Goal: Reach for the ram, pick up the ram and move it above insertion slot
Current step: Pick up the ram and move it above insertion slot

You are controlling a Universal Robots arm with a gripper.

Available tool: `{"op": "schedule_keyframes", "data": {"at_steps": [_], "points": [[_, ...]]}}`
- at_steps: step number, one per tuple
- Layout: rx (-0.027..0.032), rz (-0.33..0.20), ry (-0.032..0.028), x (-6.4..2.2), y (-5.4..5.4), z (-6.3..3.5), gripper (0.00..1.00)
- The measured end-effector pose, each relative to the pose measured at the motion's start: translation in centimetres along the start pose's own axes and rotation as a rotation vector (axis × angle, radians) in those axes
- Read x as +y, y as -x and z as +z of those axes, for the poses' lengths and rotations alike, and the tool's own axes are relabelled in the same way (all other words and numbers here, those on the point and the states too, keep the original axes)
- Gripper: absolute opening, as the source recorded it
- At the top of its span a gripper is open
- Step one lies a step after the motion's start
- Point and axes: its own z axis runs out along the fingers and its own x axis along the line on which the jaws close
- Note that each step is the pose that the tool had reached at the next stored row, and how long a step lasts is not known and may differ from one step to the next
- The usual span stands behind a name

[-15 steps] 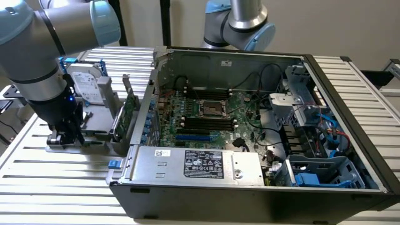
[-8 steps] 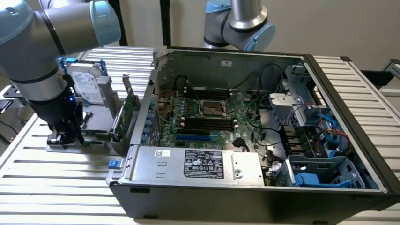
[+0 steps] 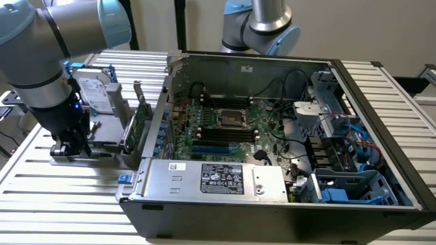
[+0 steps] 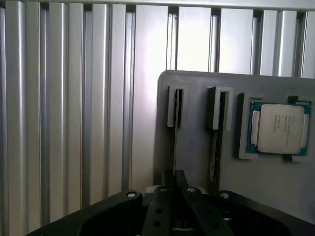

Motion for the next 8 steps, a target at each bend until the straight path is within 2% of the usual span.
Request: {"op": "schedule_keyframes", "data": {"at_steps": [8], "points": [[-0.0003, 0.0, 0.0049, -0.05, 0.0, -2.02, 0.13]]}}
